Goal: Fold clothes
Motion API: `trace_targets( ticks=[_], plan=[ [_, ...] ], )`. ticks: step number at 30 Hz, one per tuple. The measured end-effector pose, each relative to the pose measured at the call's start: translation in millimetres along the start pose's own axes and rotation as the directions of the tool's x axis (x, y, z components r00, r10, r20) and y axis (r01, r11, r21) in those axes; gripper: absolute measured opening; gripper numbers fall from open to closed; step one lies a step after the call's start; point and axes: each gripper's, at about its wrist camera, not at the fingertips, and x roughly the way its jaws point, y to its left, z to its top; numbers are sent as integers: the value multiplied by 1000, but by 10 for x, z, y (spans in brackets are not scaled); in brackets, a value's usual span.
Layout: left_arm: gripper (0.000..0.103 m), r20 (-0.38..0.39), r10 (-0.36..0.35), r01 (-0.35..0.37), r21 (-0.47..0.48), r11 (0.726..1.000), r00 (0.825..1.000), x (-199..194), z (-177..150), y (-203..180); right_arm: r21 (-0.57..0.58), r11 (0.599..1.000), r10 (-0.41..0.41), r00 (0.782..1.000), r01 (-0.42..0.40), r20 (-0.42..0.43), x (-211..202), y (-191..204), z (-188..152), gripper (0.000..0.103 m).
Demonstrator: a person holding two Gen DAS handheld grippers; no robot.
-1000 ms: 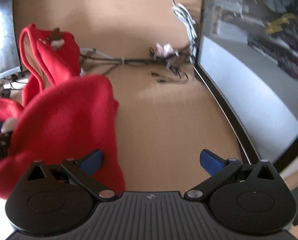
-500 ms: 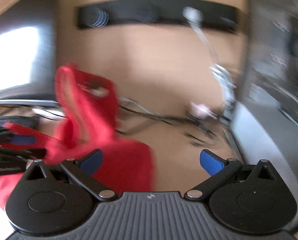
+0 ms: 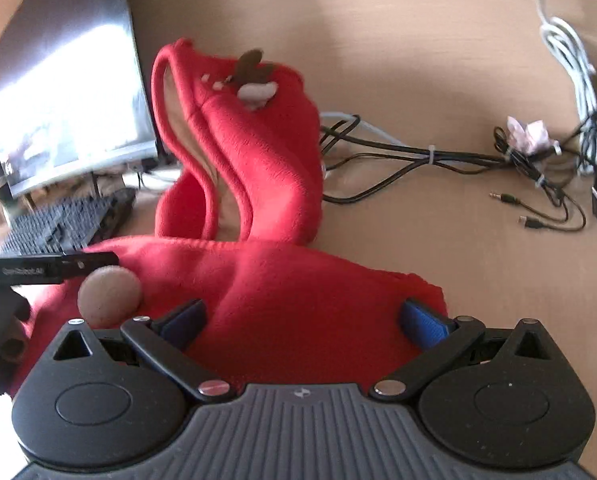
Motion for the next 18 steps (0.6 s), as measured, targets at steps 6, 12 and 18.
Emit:
trace_targets(
  ticks=[6, 12, 18],
  plan=[
    [97, -12, 61, -60, 41, 997, 998, -140, 136, -197, -68, 997, -31, 1000, 31, 8, -104, 135, 112, 103],
    [99, -96, 133, -116, 171, 979, 986, -76, 114, -526, -95, 995, -30, 996, 39, 88, -127, 394, 364, 103],
    [102, -110, 188, -169, 161, 972, 976, 21, 71, -553, -209, 967, -147, 989, 144, 1, 501, 564, 237, 103]
  ],
)
